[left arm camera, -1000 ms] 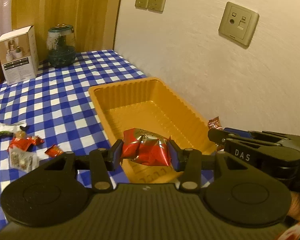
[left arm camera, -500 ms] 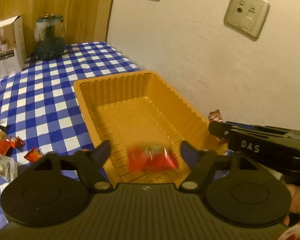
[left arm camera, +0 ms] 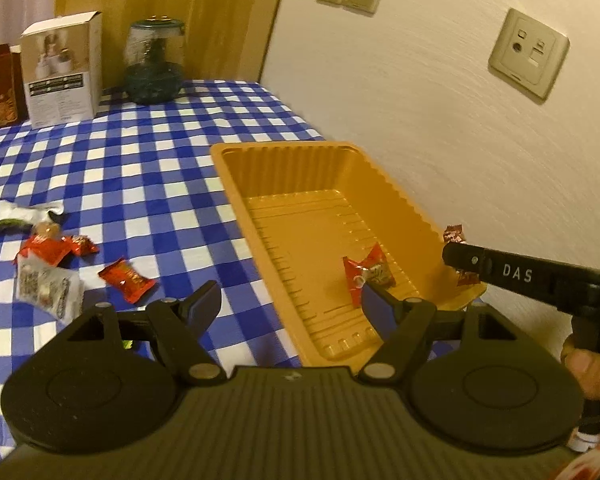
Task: Organize snacks
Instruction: 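Carry the red packet and chocolate bar into the orange tray and release both, then withdraw both grippers from the tray back toward the snack pile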
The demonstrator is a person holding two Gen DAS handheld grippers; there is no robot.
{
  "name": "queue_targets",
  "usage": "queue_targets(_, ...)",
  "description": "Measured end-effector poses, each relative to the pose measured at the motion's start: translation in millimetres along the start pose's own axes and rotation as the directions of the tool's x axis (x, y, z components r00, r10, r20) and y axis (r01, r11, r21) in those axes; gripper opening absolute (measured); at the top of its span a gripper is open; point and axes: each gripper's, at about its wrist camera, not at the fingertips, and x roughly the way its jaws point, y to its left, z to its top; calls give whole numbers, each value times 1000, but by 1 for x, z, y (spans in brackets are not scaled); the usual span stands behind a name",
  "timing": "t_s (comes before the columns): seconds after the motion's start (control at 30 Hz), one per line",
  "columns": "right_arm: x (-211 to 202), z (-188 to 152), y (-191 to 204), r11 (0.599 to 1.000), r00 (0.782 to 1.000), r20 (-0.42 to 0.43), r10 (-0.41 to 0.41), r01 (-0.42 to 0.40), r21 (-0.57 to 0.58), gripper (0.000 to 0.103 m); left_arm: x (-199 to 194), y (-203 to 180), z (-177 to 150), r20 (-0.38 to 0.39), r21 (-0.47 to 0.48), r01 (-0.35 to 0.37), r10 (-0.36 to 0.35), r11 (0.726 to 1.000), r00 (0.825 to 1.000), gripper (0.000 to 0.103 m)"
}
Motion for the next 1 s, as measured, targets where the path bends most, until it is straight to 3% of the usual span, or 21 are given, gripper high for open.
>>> queue_targets(0.1, 3, 3, 0, 999, 999, 6, 35, -36, 18, 26, -4, 5, 0, 5, -9, -8, 8, 1000, 1000, 75)
queue_targets(0.17, 4, 5, -3, 997, 997, 21, 69, -69, 41, 53, -6, 7, -1, 6, -10, -14, 14, 1000, 1000, 75)
queue_targets(0.2, 3, 5, -4, 996, 997, 34, 66, -68, 52, 78, -7, 8, -2, 7, -12, -16, 16, 1000, 1000, 75)
queue_targets(0.23, 0, 5, -6, 996, 997, 52, 65, -68, 63, 81, -8, 9, -3, 7, -13, -18, 18, 1000, 1000, 74)
queue_targets(0.57, -22, -13, -12, 995, 999, 21, 31, -33, 98, 81, -26, 23, -16, -4, -37, -51, 51, 998, 999, 74)
queue_targets(1.0, -65, -36, 18, 997, 998, 15, 57, -58, 57, 81, -74, 39, -34, 21, -50, -81, 82, 995, 996, 78)
